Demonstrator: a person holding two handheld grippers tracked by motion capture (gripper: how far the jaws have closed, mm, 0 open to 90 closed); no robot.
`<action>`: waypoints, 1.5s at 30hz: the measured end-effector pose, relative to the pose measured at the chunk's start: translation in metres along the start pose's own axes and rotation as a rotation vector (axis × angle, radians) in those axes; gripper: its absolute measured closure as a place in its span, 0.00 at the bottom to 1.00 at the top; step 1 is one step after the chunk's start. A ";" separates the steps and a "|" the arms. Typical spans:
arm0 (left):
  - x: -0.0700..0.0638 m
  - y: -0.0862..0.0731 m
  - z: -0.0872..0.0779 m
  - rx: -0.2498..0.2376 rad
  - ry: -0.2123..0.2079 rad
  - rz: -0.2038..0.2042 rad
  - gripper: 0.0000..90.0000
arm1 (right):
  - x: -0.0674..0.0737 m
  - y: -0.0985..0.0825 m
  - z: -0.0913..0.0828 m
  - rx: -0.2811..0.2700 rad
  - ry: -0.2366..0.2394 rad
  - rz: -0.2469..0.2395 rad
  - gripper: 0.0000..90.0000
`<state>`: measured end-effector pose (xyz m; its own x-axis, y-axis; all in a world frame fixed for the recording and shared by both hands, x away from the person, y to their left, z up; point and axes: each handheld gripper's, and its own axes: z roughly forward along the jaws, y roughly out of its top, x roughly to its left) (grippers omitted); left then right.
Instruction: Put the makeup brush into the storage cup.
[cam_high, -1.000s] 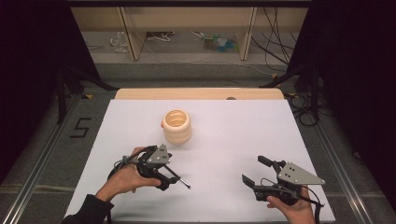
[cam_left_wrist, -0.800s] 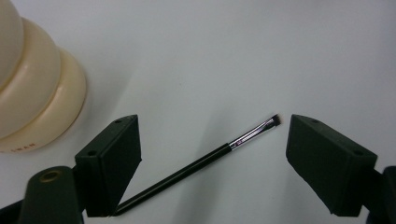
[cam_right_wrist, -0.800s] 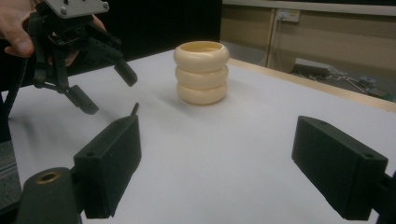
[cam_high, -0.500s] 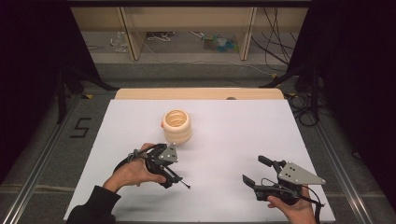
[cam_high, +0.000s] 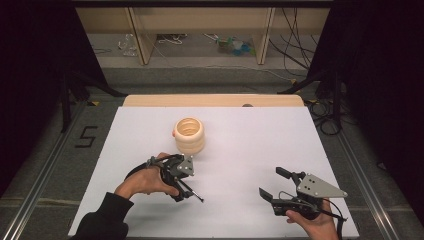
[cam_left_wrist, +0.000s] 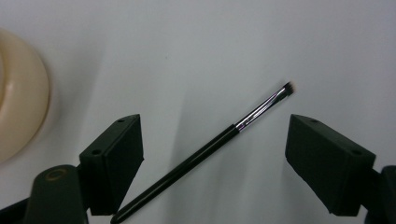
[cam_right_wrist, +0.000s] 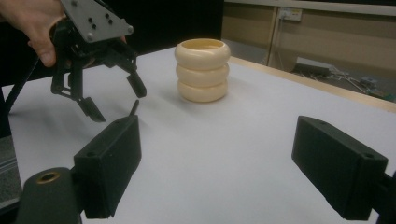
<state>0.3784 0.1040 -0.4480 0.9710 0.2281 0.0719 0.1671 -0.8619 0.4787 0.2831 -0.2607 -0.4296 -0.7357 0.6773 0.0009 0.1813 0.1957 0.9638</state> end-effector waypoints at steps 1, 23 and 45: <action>0.001 0.000 0.002 0.013 0.001 0.013 0.21 | 0.000 0.000 0.000 -0.002 0.002 0.000 0.19; 0.006 0.010 0.012 0.136 -0.010 0.083 0.23 | 0.001 0.000 0.000 0.017 0.009 -0.013 0.19; 0.012 0.006 0.019 0.194 -0.028 0.096 0.33 | 0.002 0.000 0.000 0.022 0.022 -0.006 0.19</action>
<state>0.3940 0.0925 -0.4611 0.9879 0.1307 0.0837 0.1010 -0.9508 0.2929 0.2818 -0.2588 -0.4295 -0.7507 0.6606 0.0013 0.1913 0.2155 0.9576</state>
